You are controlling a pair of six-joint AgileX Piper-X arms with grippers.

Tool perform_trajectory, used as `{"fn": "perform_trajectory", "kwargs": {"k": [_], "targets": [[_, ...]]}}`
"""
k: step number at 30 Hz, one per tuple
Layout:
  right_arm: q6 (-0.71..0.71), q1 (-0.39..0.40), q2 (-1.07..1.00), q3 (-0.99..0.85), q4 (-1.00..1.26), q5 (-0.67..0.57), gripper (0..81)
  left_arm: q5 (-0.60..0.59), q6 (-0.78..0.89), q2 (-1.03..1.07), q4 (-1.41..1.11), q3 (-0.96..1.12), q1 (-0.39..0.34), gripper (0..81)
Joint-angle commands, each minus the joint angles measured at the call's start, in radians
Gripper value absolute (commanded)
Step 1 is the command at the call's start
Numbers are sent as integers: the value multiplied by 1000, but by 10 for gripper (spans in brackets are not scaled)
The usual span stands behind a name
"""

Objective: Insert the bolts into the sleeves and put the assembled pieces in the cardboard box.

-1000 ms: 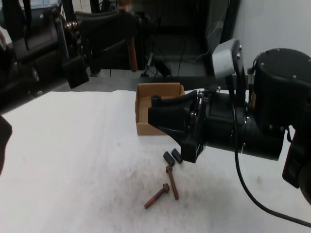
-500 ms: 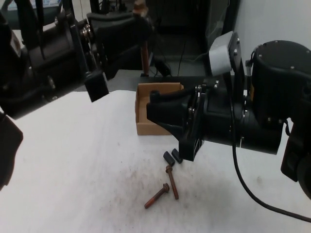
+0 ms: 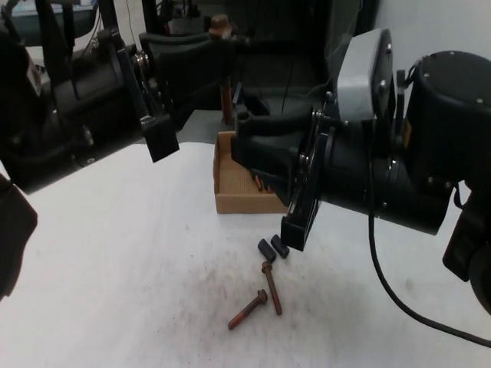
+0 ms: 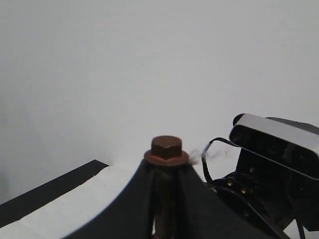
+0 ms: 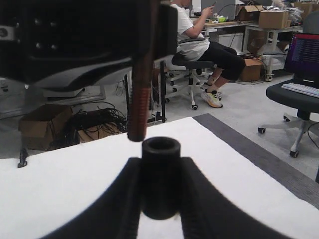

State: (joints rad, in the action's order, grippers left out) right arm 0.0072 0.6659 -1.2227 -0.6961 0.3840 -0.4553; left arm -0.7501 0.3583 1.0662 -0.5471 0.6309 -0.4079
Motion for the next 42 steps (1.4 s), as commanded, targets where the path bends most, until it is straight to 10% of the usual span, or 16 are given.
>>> {"fn": "perform_trajectory", "kwargs": {"k": [1,42], "targets": [[-7,2,0,-12,18,7,8,5,-41,-1,-2,12,-4,0],[-74,49,0,-12,-66,42,8,30,-38,-1,9,12,-51,0]]}}
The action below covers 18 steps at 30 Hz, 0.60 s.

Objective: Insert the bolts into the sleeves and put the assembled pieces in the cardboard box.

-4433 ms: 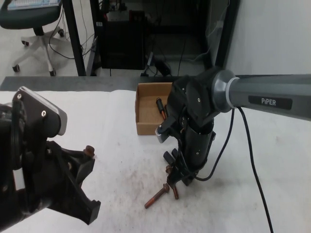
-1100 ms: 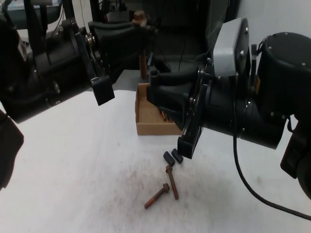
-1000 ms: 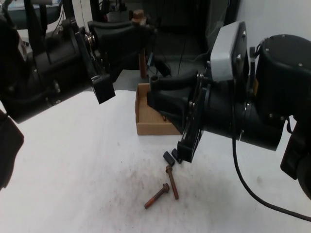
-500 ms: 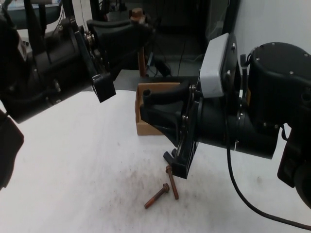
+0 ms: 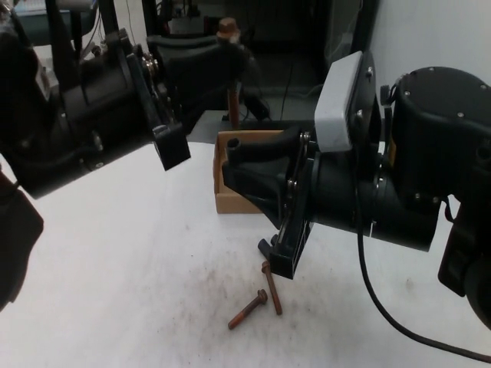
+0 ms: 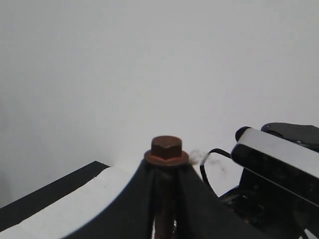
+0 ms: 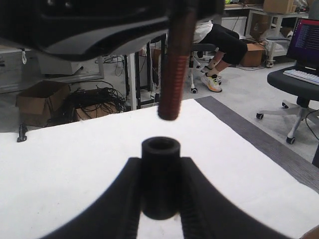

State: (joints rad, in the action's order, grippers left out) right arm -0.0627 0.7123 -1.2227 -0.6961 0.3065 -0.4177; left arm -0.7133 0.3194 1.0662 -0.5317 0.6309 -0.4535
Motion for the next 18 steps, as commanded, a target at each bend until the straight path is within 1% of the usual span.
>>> {"fn": "perform_trajectory", "kwargs": {"k": [1,6,14,18], "targets": [[-4,2,0,-12,11,4,8,-7,-1,-1,5,12,-5,0],[-4,-2,0,-12,11,4,8,-7,-58,-1,41,12,-5,0],[-2,-36,0,-12,11,23,8,-4,-66,-1,41,12,-4,0],[-2,-36,0,-12,11,23,8,1,-68,-1,43,12,-4,0]]}}
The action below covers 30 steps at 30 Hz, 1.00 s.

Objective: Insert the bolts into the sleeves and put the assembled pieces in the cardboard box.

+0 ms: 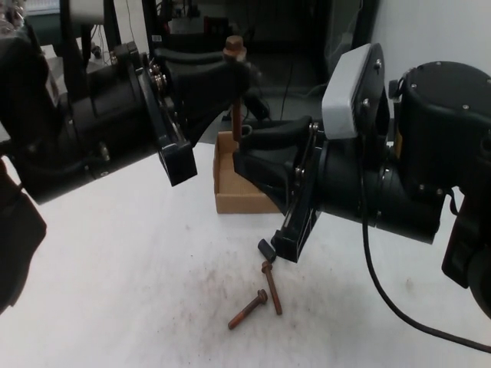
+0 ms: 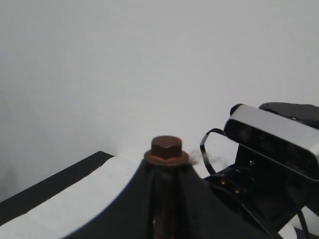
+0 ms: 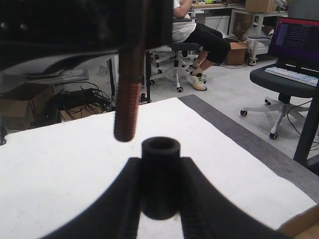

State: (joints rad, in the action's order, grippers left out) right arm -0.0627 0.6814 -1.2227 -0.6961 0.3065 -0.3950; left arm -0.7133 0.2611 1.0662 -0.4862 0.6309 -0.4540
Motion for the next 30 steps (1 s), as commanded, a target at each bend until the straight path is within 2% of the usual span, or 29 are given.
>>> {"fn": "perform_trajectory", "kwargs": {"k": [1,8,30], "targets": [[-2,-5,0,-12,11,-6,8,1,-17,-1,0,12,-3,0],[-4,-3,0,-12,11,-53,8,44,-33,-1,3,12,-3,0],[-5,39,0,-12,21,-22,8,46,-32,-1,3,12,-3,0]]}}
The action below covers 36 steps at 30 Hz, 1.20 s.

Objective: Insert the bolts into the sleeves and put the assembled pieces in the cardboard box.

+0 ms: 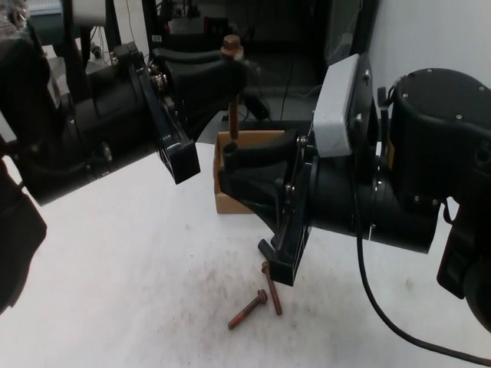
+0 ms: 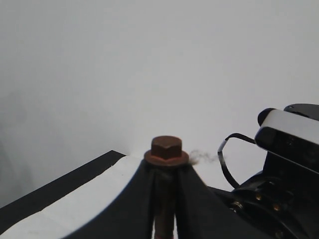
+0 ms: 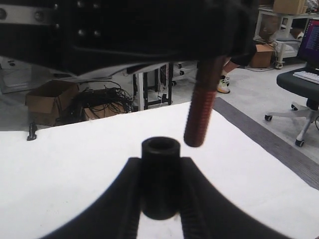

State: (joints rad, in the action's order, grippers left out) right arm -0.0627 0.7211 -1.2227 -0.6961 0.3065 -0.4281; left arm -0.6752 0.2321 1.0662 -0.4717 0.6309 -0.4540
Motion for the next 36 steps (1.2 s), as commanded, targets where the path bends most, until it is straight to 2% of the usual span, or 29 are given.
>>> {"fn": "perform_trajectory", "kwargs": {"k": [1,36], "targets": [[-5,0,0,-12,21,11,8,8,-3,-1,-11,12,-3,0],[3,-14,0,-81,72,35,8,-1,15,-1,-11,12,-5,0]]}}
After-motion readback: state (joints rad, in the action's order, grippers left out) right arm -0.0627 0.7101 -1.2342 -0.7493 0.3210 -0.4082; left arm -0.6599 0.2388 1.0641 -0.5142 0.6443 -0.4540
